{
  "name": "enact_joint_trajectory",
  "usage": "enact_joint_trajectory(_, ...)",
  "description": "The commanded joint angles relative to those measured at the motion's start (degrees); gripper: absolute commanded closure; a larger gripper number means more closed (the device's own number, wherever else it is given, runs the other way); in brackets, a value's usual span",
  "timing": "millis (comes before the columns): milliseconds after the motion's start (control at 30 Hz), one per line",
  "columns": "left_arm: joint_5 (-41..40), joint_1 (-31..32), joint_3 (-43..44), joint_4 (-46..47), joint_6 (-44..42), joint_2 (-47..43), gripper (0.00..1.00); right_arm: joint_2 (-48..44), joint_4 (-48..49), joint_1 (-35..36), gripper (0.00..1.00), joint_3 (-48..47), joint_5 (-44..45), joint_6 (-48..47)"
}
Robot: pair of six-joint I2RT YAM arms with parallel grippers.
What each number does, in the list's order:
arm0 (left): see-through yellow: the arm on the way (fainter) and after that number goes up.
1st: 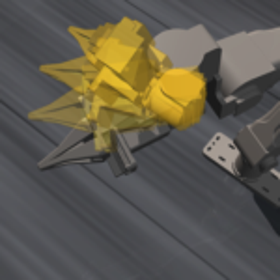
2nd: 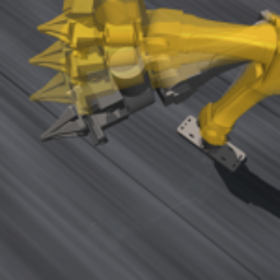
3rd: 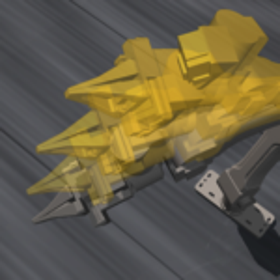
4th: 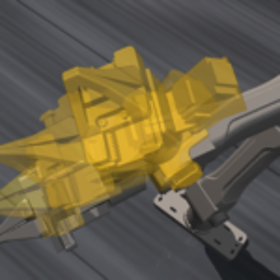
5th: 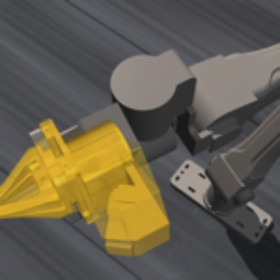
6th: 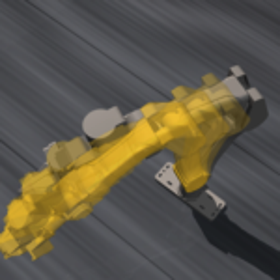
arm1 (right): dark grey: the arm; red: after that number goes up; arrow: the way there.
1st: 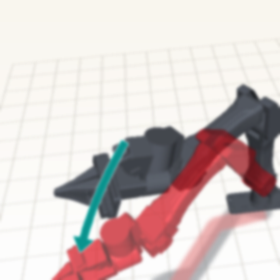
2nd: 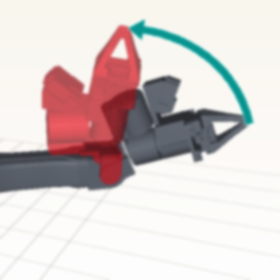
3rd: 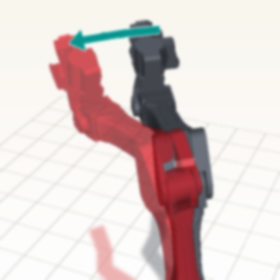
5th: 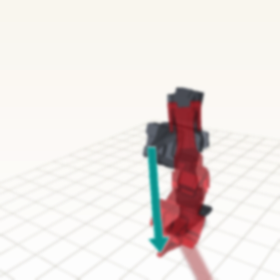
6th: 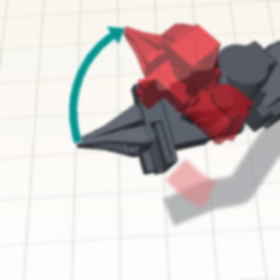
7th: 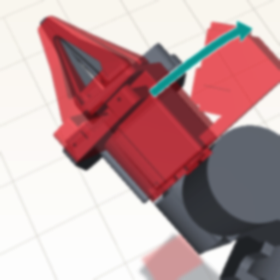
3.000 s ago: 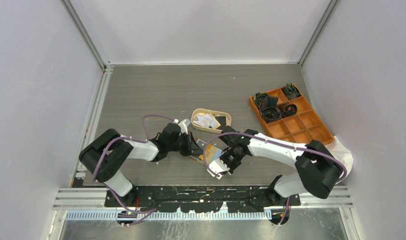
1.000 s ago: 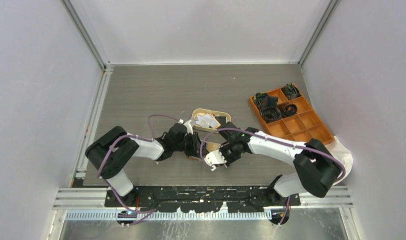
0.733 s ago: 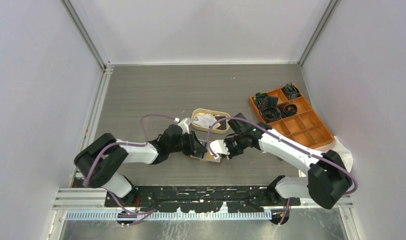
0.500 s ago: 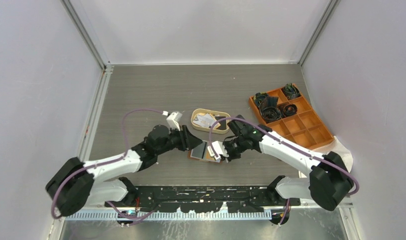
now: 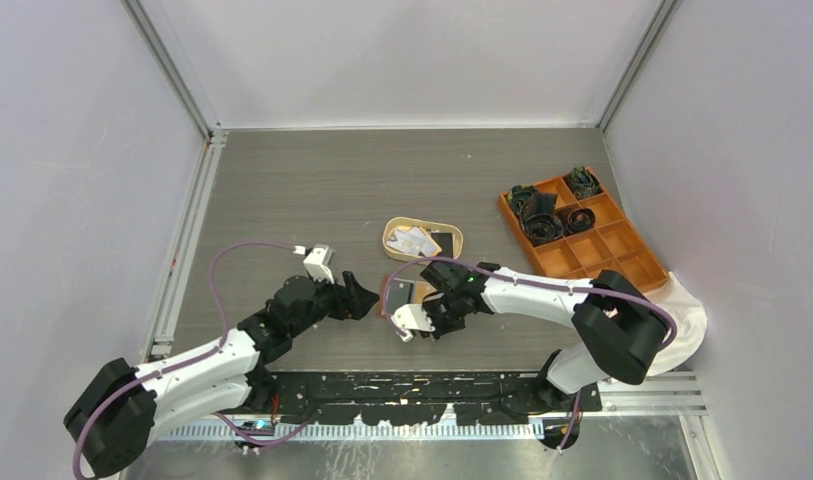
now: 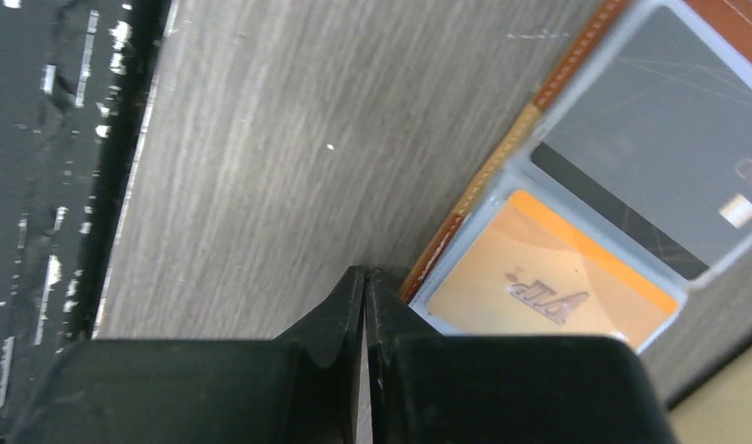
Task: Put the credit cards into the card holder
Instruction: Turn over the card slot in the card holder.
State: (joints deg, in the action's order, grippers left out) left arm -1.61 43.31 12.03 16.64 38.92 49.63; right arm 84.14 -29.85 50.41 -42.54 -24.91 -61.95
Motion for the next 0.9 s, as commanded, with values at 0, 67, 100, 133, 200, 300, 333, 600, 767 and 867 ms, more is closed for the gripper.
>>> enact_joint_trajectory(0, -0.22, -0.46, 0.59, 2.66, 2.49, 4.05, 0.29, 0.15, 3.38, 0.28, 0.91, -1.55, 7.56, 1.56)
enact_joint_trajectory(67, 0.94, -0.51, 0.90, 4.59, 3.64, 7.24, 0.36, 0.07, 3.67, -0.05, 0.90, -1.80, 9.88, 1.68)
enact_joint_trajectory(100, 1.28, -0.55, 1.04, 5.60, 4.23, 8.99, 0.38, 0.04, 3.85, -0.45, 0.90, -1.91, 10.88, 1.85)
enact_joint_trajectory(133, 1.34, -0.59, 1.14, 6.70, 4.79, 10.46, 0.40, -0.10, 4.04, -1.13, 0.90, -1.99, 11.53, 1.98)
enact_joint_trajectory(200, 3.41, -0.56, 1.36, 8.95, 5.89, 13.41, 0.42, -0.67, 3.79, -2.71, 0.90, -2.18, 12.05, 2.24)
enact_joint_trajectory(300, 4.68, -0.55, 1.33, 12.38, 6.97, 16.58, 0.44, -2.90, 3.44, -5.74, 0.90, -2.41, 10.71, 3.11)
enact_joint_trajectory(333, 4.93, -0.59, 1.21, 13.19, 7.11, 17.06, 0.45, -3.80, 3.03, -6.66, 0.89, -2.74, 9.77, 3.81)
enact_joint_trajectory(600, 3.09, -0.59, -0.23, 12.11, 4.04, 8.98, 0.38, -11.77, -2.37, -15.38, 0.59, -9.78, -8.13, 20.48)
enact_joint_trajectory(767, -0.61, -0.58, -3.13, 11.61, 3.01, 3.59, 0.25, -9.17, 1.73, -20.21, 0.05, -11.37, -17.59, 38.01)
enact_joint_trajectory(867, -1.06, -0.57, -4.14, 12.08, 3.05, 3.01, 0.24, -5.46, 2.41, -20.36, 0.01, -12.33, -19.95, 43.23)
